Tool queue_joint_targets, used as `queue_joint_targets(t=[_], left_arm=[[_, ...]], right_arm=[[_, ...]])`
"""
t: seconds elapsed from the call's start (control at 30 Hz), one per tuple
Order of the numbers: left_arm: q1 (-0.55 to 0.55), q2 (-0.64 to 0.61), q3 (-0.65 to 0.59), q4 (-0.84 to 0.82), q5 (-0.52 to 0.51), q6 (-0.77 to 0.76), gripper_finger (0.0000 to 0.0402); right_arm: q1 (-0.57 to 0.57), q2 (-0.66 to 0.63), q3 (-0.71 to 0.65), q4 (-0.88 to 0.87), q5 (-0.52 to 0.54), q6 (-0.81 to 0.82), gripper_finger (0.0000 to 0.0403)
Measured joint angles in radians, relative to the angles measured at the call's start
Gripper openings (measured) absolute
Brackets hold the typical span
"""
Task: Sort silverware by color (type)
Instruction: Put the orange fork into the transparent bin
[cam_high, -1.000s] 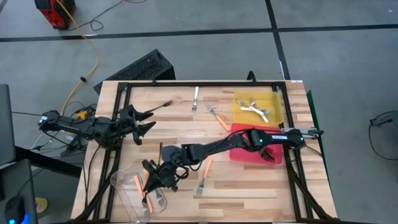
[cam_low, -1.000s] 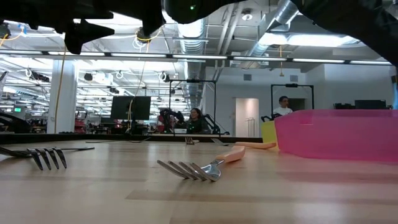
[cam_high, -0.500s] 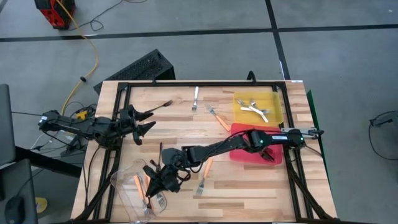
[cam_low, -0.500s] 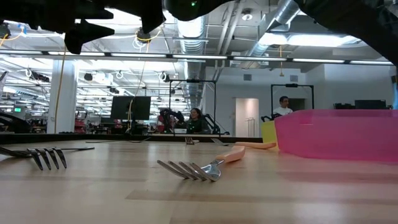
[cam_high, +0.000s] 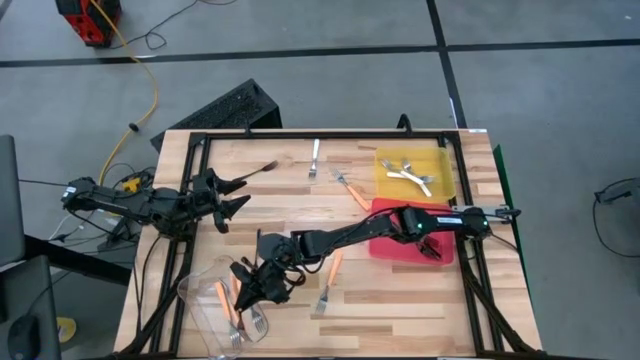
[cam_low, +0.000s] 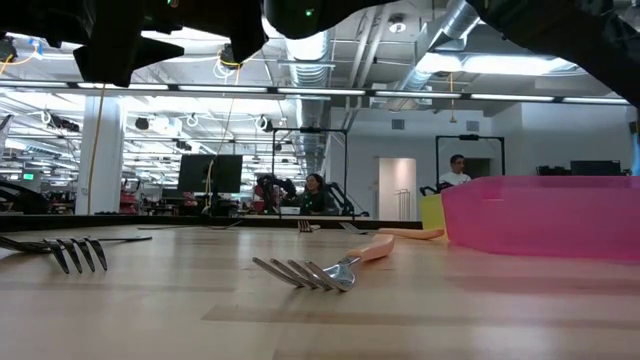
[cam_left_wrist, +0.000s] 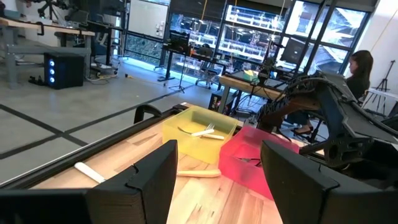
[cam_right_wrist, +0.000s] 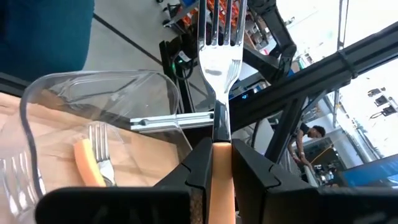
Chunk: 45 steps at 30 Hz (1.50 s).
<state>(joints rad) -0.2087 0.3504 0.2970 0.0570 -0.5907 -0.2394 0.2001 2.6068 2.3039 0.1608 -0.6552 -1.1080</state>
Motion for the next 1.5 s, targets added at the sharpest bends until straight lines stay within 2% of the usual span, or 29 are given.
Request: queue_joint_targets(t=[0.17, 0.37, 0.6, 1.0, 1.5], left_arm=[[0.000, 0.000, 0.000, 0.000, 0.000, 0.000, 0.0215], [0.000, 0.000, 0.000, -0.003, 0.000, 0.000, 0.0215], [0.000, 0.007, 0.000, -0.018, -0.008, 0.000, 0.0215], [0.000, 0.008, 0.000, -0.021, -0.008, 0.008, 0.0215], [0.000, 0.008, 0.000, -0.022, -0.024, 0.011, 0.0215]], right_arm=[[-0.001, 0.008, 0.001, 0.012, -0.014, -0.021, 0.0071], [-0.006, 0.080, 0.008, 0.128, -0.025, -0.014, 0.0071], [-0.020, 0.095, 0.017, 0.165, -0.024, 0.050, 0.0071], [-0.047, 0.098, 0.016, 0.062, -0.024, 0.064, 0.0071], [-0.045, 0.098, 0.016, 0.021, -0.028, 0.061, 0.0071]])
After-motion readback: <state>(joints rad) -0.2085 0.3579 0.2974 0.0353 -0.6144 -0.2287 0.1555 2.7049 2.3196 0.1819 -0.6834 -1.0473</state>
